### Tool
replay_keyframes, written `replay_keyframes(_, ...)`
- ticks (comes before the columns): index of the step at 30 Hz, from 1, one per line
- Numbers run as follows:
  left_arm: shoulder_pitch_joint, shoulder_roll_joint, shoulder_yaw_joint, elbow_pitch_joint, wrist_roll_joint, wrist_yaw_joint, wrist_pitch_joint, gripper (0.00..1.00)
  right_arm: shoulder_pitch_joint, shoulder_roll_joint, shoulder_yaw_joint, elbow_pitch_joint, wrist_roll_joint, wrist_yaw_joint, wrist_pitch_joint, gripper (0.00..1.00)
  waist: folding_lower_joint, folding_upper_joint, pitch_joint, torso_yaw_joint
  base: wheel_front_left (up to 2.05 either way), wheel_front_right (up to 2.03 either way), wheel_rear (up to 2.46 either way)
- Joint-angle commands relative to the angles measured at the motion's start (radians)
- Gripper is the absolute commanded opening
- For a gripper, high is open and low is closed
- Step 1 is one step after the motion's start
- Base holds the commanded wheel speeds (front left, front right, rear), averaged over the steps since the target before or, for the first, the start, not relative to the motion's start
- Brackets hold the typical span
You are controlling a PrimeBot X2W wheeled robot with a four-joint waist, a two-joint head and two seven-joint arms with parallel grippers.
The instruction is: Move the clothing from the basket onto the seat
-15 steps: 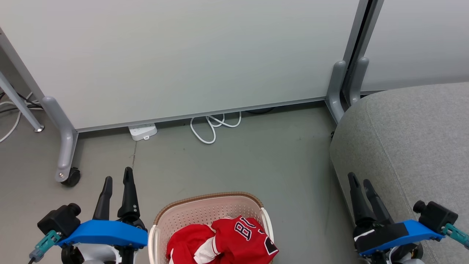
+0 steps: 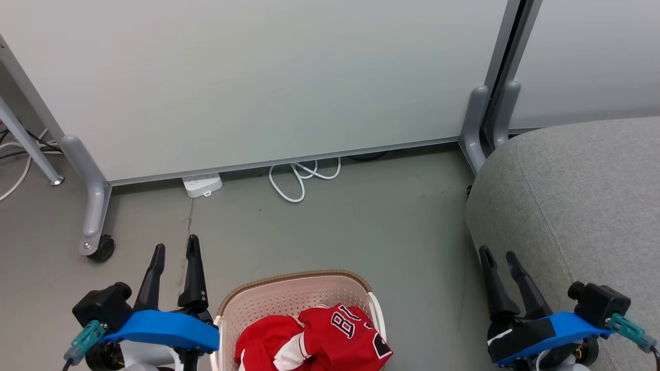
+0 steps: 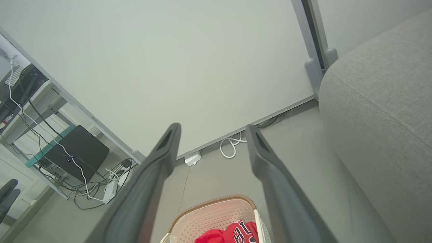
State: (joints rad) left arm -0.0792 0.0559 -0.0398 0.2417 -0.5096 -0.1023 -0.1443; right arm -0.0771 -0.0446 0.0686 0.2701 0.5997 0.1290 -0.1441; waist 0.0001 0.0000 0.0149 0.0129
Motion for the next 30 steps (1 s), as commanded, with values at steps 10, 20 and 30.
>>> replay_keyframes(10,-0.01,0.01,-0.014,0.003,0.123,-0.002,-0.033,1.0,-0.019,-0.007,0.018,0.003,-0.117,0.002,-0.034,1.0,-0.0001,0.0,-0.002,0.002,0.0,0.0,0.0)
replay_keyframes(20,-0.016,0.009,-0.025,0.017,0.215,-0.004,-0.056,1.0,-0.023,-0.008,0.029,0.016,-0.208,0.002,-0.057,1.0,-0.0001,0.0,0.001,0.005,0.0,0.0,0.0)
replay_keyframes(30,-0.016,0.009,-0.029,0.028,0.301,-0.005,-0.078,1.0,-0.023,-0.008,0.039,0.029,-0.29,0.002,-0.078,1.0,-0.0001,0.0,0.004,0.007,0.0,0.0,0.0)
